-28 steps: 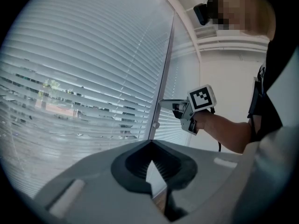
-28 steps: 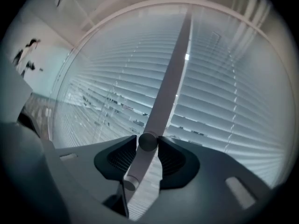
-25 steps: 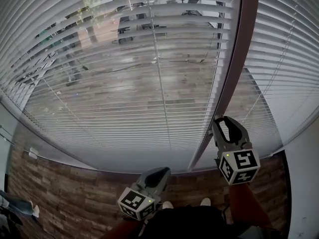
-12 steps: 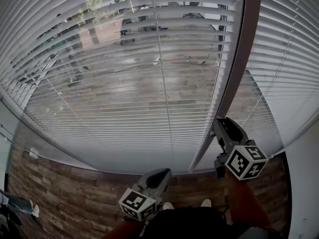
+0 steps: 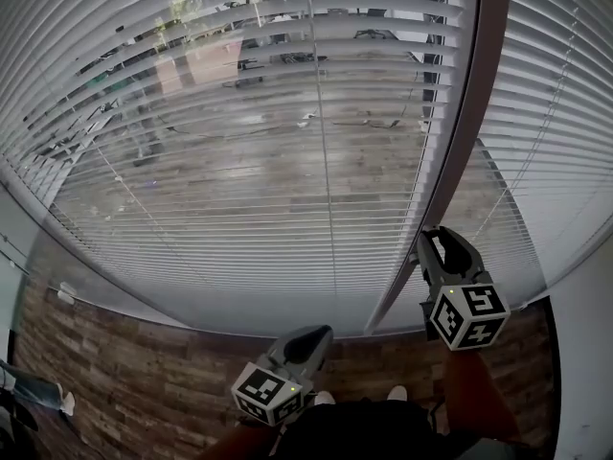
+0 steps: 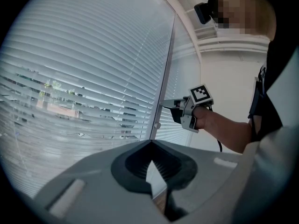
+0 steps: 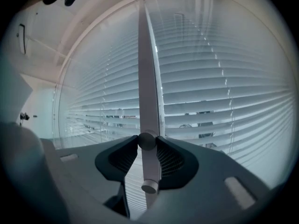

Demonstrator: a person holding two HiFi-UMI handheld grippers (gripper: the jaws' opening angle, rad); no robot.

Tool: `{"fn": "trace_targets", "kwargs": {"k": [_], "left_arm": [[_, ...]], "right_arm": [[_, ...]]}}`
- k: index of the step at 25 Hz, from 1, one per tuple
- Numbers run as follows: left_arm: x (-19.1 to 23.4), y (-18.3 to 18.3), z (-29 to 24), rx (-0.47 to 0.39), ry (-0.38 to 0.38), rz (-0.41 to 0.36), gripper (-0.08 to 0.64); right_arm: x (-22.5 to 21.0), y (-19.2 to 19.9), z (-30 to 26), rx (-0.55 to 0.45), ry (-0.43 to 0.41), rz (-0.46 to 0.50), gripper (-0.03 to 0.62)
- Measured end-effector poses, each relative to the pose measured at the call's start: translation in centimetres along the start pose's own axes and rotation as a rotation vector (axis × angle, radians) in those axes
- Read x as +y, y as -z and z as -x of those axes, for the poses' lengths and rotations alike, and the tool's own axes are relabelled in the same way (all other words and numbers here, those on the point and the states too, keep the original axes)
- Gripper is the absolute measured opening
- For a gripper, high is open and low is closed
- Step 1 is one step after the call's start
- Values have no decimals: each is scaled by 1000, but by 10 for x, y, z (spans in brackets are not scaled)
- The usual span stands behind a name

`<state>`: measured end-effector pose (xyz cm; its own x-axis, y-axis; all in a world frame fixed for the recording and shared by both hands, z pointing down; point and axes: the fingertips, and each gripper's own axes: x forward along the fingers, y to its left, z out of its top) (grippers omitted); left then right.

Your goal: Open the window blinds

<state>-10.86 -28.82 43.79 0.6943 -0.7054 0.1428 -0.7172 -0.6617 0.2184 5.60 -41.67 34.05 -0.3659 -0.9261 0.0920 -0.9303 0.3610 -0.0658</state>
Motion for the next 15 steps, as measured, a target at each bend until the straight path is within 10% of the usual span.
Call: {"fn": "trace_targets", "kwargs": {"k": [15], "left_arm": [[-16, 7, 6, 4, -10, 0, 0]], "right_arm": [[-5, 3, 15, 59, 108, 386, 150]]}}
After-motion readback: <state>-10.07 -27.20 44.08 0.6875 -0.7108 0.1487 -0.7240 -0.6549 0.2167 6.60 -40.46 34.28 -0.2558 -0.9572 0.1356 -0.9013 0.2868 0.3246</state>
